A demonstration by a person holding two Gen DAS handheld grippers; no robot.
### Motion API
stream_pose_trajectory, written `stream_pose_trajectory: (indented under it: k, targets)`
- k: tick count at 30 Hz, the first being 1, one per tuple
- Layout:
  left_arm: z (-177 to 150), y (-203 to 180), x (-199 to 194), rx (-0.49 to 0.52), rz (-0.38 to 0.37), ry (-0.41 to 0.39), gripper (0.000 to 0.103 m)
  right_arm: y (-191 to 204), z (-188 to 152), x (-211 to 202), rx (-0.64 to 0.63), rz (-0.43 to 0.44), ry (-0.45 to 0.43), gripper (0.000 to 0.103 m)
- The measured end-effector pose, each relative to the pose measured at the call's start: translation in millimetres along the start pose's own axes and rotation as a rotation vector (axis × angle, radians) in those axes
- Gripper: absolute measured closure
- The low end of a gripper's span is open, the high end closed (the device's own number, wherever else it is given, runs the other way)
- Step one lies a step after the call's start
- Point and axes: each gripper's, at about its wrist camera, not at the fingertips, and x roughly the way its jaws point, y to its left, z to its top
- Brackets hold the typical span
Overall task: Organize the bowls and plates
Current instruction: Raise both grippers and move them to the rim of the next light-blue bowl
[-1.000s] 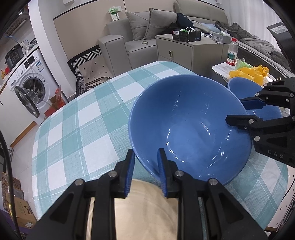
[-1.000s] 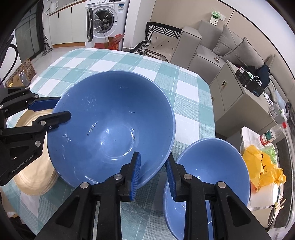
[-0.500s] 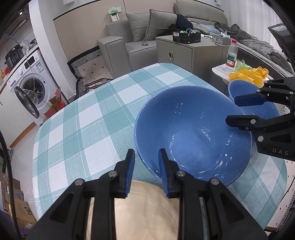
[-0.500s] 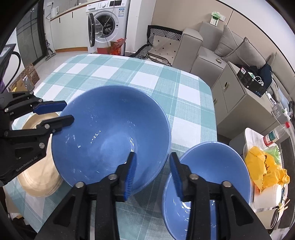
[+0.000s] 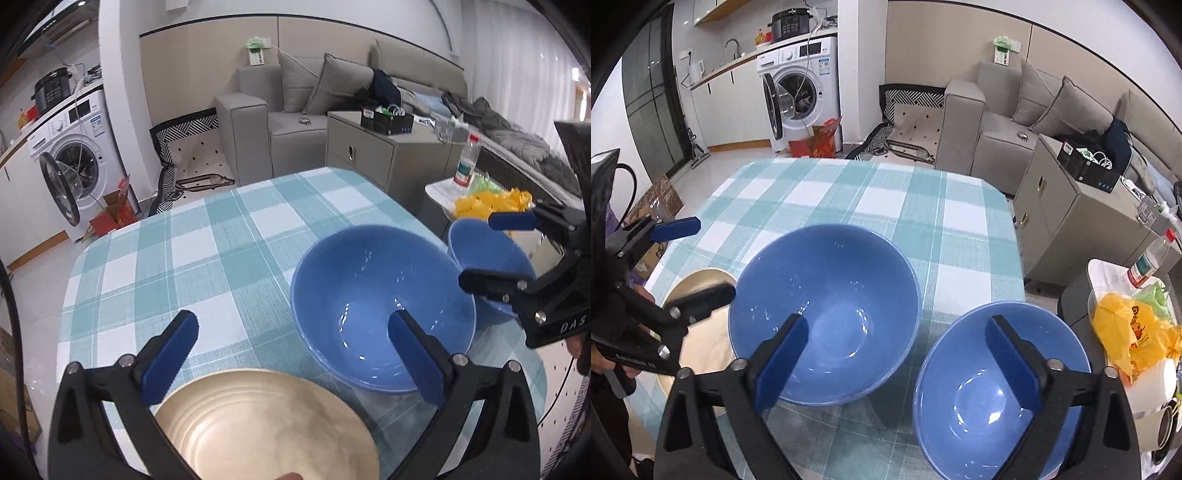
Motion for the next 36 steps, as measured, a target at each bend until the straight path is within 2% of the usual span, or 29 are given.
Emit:
stream_pose_trajectory:
  k: [5,10,13,22,25,27,30,36]
  targets:
    - [0.8,1.9,-1.0,-0.01,0.005,0.007,0.0,1.4,-0.1,-4.5,-0.007,-0.005,-0.012,0.001]
    - [4.4,3.8,-6.7,-0.036,-0.023,0.001,0.0,0.7,-1.6,-8.3,-0.001,-0.011,-0.016,0.001]
    - [7.8,-1.7,-11.9,-0.017,-0.019,-0.012,0.0,-4.2,-5.7,-15.2,0.009,-0.016,-0.027,0.001]
    - [19.1,-25.9,-19.5,0.037,-0.048,-0.024,0.0,-44.7,-35.3,-49.6,0.113,-0.044,-0.056,0.001]
    - [22.1,-35.3,-20.8,0.032,-0.077,-0.029,0.0,-58.7,-46.4,-65.2,0.136,-0.096,-0.076,0.001]
    - [23.0,-44.9,-18.9,0.055,-0.102,-0.016,0.0,-69.3,-57.2,-73.9,0.18,-0.118,-0.096,0.001]
    - [24.7,-60.9,-16.4,0.105,-0.099,-0.012,0.0,-82.1,-71.0,-81.3,0.225,-0.128,-0.11,0.001]
    - [33.7,-87.8,-7.7,0.164,-0.119,-0.01,0.0,-101.5,-84.4,-85.2,0.284,-0.142,-0.102,0.001]
